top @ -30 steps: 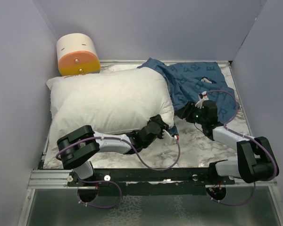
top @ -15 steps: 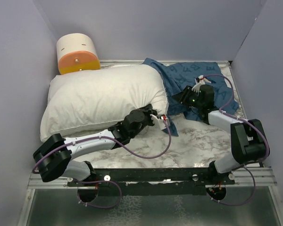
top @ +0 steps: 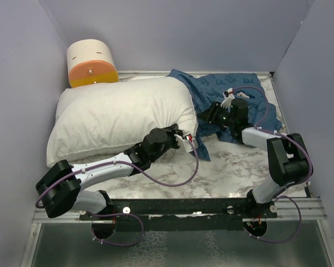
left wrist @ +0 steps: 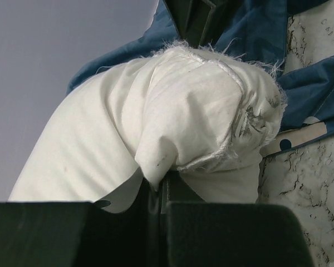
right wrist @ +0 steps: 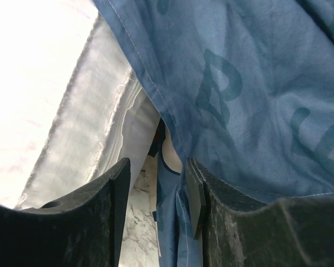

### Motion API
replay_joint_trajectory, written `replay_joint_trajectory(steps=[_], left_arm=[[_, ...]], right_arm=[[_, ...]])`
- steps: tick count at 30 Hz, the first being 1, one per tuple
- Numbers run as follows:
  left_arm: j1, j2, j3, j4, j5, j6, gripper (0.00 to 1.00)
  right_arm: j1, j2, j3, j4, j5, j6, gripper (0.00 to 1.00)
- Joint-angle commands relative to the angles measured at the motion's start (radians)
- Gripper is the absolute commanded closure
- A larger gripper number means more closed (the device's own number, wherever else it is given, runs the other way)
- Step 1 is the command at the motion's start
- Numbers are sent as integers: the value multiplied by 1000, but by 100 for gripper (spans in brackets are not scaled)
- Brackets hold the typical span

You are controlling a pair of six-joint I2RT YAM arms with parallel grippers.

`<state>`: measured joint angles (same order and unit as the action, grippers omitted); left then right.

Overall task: Put the pillow into the pillowcase
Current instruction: Stuff the pillow into the pillowcase.

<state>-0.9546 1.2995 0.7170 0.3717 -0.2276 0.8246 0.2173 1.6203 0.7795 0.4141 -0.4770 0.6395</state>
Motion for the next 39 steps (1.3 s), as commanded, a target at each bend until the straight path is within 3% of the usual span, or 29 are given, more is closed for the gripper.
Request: replay_joint_trajectory(steps=[1, 13, 15, 18, 20, 25, 29, 34, 39], left_arm=[[29, -42, -2, 31, -37, -13, 100], [39, -56, 2, 31, -20, -31, 100], [40, -61, 3, 35, -17, -36, 100], [40, -63, 7, 36, -12, -41, 100], [41, -63, 7, 44, -16, -41, 100], [75, -58, 39, 67, 17, -57, 100], [95, -35, 93, 91, 61, -80, 100], [96, -18, 150, 117, 127, -103, 100], [94, 2, 132, 123, 181, -100, 100]], right_arm=[[29, 67, 51, -50, 25, -82, 55], [82, 238, 245, -139, 137, -152, 61], [85, 260, 270, -154, 146, -154, 67], [85, 263, 268, -166, 150, -155, 86], [85, 207, 202, -133, 149, -150, 98], [86, -46, -57, -34, 131, -112, 99], [95, -203, -168, -7, 25, -69, 99], [126, -334, -144, -21, -67, -33, 99], [128, -356, -50, -36, -166, 8, 99]])
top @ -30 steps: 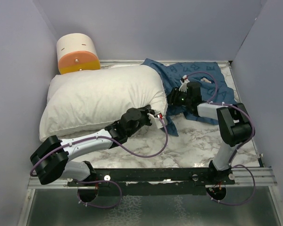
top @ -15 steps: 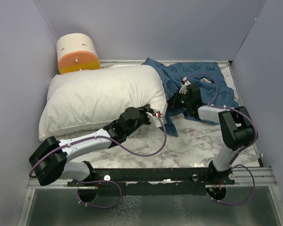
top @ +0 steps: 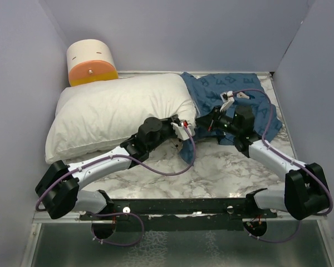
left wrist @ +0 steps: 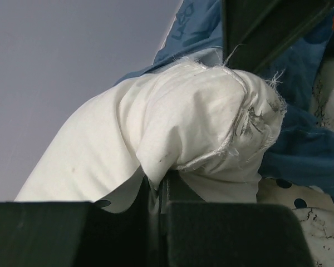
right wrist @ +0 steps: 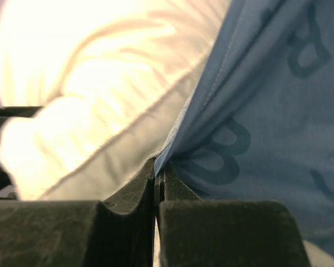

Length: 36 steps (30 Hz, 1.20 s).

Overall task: Put the pillow into the pillowcase
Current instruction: Stuff the pillow into the pillowcase.

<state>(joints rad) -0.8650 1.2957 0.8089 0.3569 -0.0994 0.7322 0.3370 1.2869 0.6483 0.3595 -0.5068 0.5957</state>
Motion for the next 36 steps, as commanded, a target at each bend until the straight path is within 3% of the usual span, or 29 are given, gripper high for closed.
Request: replay_joint_trajectory(steps=[1, 6, 12, 26, 36], left_arm=[[4, 16, 29, 149, 53, -5, 100], [4, 76, -19, 236, 51, -9, 100], [14, 111, 40, 297, 36, -88, 100], [101, 124, 165, 284, 69, -509, 100], [76, 208, 73, 485, 72, -707, 100]], right_arm=[[12, -27, 92, 23, -151, 61, 99], [57, -48, 113, 10, -170, 76, 99], [149, -77, 73, -2, -159, 89, 99], [178, -172, -9, -95, -112, 61, 99], [247, -54, 166, -44, -67, 127, 99]])
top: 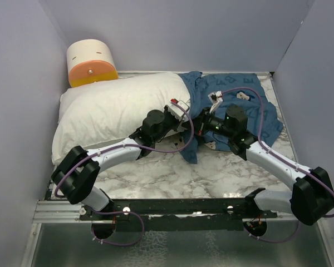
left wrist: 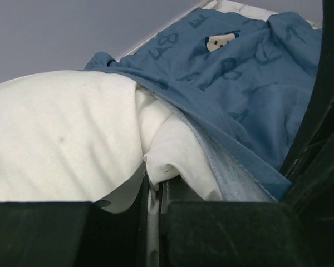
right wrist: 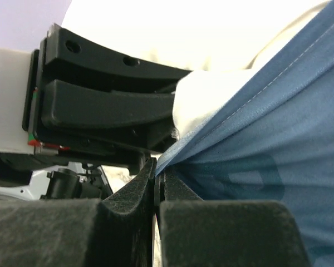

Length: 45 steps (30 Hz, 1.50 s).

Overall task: Put the pillow into the pillowcase
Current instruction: Stuff the pillow into the pillowcase.

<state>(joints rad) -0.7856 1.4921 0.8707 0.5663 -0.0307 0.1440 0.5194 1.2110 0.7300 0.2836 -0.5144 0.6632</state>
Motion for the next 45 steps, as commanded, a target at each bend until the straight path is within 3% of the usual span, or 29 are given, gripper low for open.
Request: replay_joint_trajectory(steps=[1, 9, 13, 23, 24, 27, 30, 38, 42, 45], left_arm=[[-4, 13, 9, 289, 0, -120, 100], [-3, -2, -108, 559, 184, -142, 100], [-4, -25, -185, 585, 312, -141, 100], [-6, 76, -340, 539, 479, -143, 100], [-8, 75, -356, 547, 478, -156, 99], [-11, 31, -411, 556, 442, -197, 75], [-12, -62, -421, 443, 417, -222, 55], [-12, -381, -298, -130, 368, -327, 40], [-12, -452, -243, -264, 350, -367, 39], [-13, -397, -184, -301, 374, -408, 50]], right_arm=[[73, 24, 88, 48, -55, 75, 99], [97, 39, 239, 34, 48, 69, 99], [97, 20, 276, 29, 77, 71, 99], [90, -118, 45, -41, 216, 67, 99], [89, -141, 26, -75, 241, 43, 99], [89, -213, -34, -181, 315, -7, 99], [88, -276, -112, -232, 337, -10, 99], [88, -326, -221, -222, 314, 12, 99], [88, -316, -210, -224, 314, 0, 99], [88, -308, -205, -216, 309, 1, 99]])
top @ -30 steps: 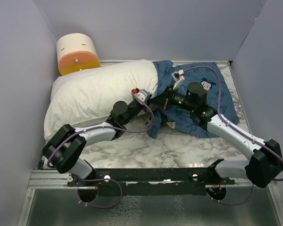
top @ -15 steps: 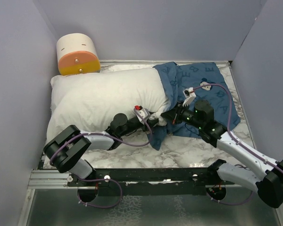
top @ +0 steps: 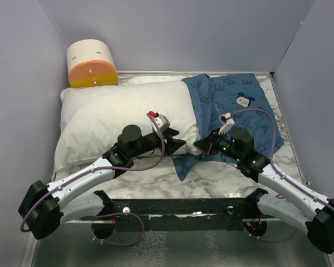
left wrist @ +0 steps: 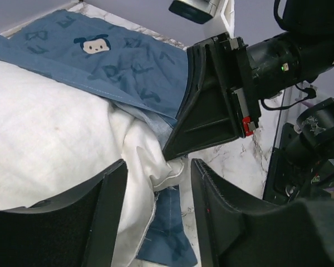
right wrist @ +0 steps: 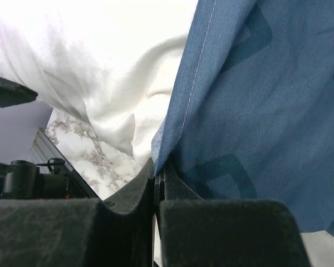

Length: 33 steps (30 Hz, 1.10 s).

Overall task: Put the pillow into the pillowcase
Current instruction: Stuff the pillow into the pillowcase.

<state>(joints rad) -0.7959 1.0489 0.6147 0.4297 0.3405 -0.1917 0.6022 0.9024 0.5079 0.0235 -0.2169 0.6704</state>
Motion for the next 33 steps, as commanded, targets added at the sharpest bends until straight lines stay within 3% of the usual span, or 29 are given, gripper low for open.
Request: replay_joint_trajectory(steps=[1, 8, 11, 16, 23, 33], left_arm=[[-4, 78, 89, -168, 13, -75, 55], [-15, 315, 154, -134, -5, -30, 66], [-14, 414, 191, -130, -29, 5, 81], [-7, 534, 225, 6, -239, -1, 100], [-4, 520, 271, 329, -610, -119, 100], [-50, 545, 331, 435, -648, -187, 100]], right_arm=[[5, 1, 20, 44, 11, -6, 99], [5, -24, 38, 13, 25, -18, 99], [5, -41, 53, 7, 20, -24, 99], [7, -38, 115, 35, -54, -50, 99], [23, 21, 226, 89, -116, -39, 99], [52, 39, 150, 105, -136, -14, 99]])
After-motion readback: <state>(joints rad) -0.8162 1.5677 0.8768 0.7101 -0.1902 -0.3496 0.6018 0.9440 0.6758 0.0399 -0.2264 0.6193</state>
